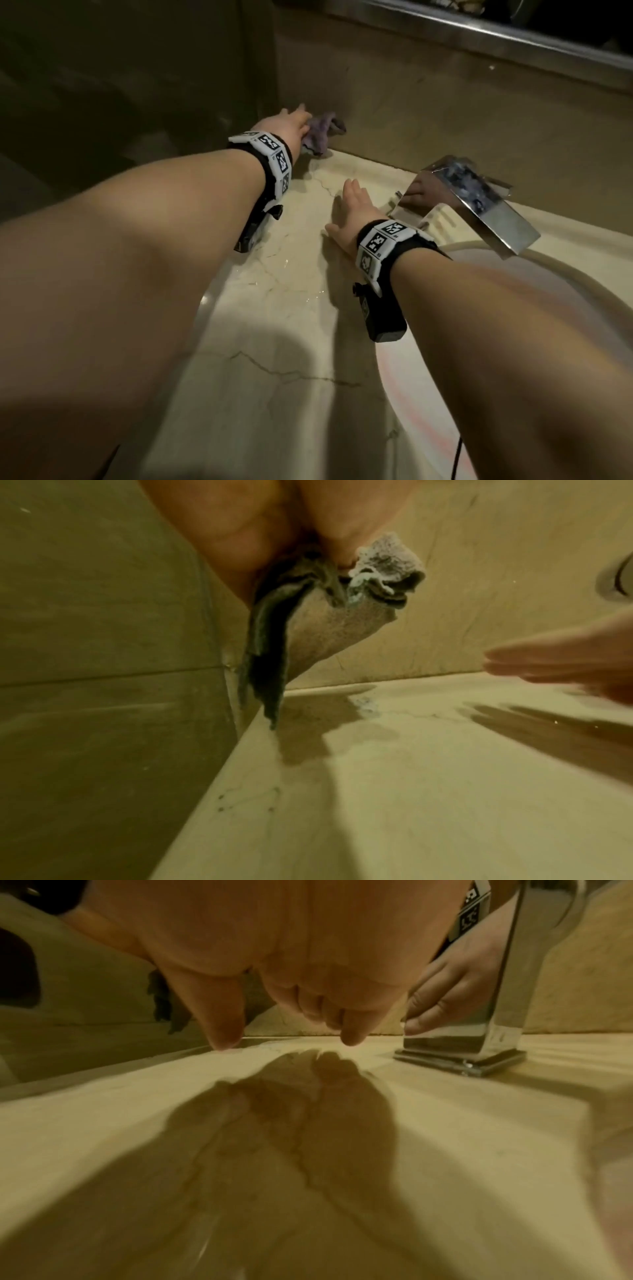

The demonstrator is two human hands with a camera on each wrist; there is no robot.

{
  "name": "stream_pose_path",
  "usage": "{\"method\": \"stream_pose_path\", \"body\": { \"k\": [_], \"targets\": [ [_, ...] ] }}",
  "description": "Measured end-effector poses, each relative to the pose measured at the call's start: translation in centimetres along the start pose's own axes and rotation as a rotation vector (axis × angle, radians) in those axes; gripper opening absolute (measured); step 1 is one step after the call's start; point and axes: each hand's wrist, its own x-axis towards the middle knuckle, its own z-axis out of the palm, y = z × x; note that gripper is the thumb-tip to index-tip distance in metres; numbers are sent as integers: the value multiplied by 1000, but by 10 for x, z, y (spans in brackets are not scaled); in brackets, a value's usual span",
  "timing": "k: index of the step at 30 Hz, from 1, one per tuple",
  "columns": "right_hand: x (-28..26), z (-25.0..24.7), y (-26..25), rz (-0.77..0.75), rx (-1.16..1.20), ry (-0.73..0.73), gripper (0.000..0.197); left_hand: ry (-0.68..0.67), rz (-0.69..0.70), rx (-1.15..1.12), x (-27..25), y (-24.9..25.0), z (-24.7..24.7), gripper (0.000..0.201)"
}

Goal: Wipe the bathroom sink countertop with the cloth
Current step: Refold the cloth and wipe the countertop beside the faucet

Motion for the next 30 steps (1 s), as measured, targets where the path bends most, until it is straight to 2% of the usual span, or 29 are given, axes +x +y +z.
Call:
{"method": "stream_pose_path", "body": {
  "k": [2,5,7,14,23,26,30],
  "targets": [
    [6,1,3,-8,-12,-7,87,-45,41,54,7,7,10,61],
    [10,6,8,-34,-166,-25,81,-164,170,233,4,14,41,55],
    [11,9,10,-50,-230,-31,77,-234,168,307,5,10,59,55],
    [20,15,23,-4,-157,-67,88,-219,140,401,14,15,72,58],
    [23,6,21,36,-93,-116,97,-217,162,398,32,29,72,62],
    [22,3,19,52,-62,-118,101,-220,153,437,32,23,71,64],
    [24,5,19,45,-86,-110,97,-226,69,452,36,-4,62,60]
  ]
}}
